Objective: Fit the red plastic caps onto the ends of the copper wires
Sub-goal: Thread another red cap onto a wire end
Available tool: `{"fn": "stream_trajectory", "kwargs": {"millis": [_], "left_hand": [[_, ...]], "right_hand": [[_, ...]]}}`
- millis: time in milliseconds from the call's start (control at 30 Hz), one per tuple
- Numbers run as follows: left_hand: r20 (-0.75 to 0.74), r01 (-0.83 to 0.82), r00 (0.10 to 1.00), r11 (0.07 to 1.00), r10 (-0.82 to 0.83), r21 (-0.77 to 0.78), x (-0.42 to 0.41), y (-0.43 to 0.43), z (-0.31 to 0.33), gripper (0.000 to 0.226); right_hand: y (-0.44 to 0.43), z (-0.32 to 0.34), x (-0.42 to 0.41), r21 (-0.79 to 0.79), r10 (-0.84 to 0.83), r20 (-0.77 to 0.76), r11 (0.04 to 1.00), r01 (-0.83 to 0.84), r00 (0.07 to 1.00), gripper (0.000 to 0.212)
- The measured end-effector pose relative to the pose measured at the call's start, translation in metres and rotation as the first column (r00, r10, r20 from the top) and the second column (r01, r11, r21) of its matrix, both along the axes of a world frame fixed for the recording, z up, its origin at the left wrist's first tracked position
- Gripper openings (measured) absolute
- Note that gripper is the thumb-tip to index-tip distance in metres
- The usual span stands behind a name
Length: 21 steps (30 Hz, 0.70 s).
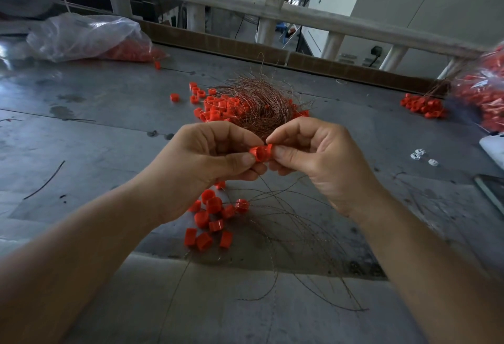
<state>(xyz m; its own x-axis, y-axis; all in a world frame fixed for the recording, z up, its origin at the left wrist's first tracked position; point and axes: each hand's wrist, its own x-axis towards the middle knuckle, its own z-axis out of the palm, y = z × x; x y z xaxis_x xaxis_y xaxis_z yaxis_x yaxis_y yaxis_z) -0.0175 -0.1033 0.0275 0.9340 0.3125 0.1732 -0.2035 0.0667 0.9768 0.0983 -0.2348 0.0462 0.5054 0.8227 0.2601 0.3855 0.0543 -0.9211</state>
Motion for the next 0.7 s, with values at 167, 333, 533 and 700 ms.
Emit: {"fn": "stream_trajectory", "kwargs": {"millis": [167, 333, 533, 700], "left_hand": [[-0.004, -0.015, 1.0, 1.0, 0.015, 0.015, 0.0002, -0.0006, 0.0003, 0.019], [-0.005, -0.038, 0.999, 0.999, 0.038, 0.007, -0.0004, -0.0001, 0.0008, 0.018], [-0.012, -0.045, 0.999, 0.999, 0.045, 0.004, -0.0001, 0.0006, 0.0, 0.019], [0.0, -0.042, 0.999, 0.999, 0.042, 0.007, 0.0001, 0.0019, 0.0, 0.02]], "right_hand": [[0.0018, -0.0026, -0.0055, 0.007, -0.036, 0.081, 0.999, 0.035, 0.996, 0.021], [0.0012, -0.0015, -0.0061, -0.011, -0.015, 0.041, 1.0, 0.016, 0.999, 0.016], [0.0017, -0.0021, -0.0099, 0.005, -0.04, 0.129, 0.999, 0.039, 0.991, 0.02], [0.003, -0.0057, -0.01, 0.049, -0.112, 0.2, 0.993, 0.105, 0.973, 0.014]]}}
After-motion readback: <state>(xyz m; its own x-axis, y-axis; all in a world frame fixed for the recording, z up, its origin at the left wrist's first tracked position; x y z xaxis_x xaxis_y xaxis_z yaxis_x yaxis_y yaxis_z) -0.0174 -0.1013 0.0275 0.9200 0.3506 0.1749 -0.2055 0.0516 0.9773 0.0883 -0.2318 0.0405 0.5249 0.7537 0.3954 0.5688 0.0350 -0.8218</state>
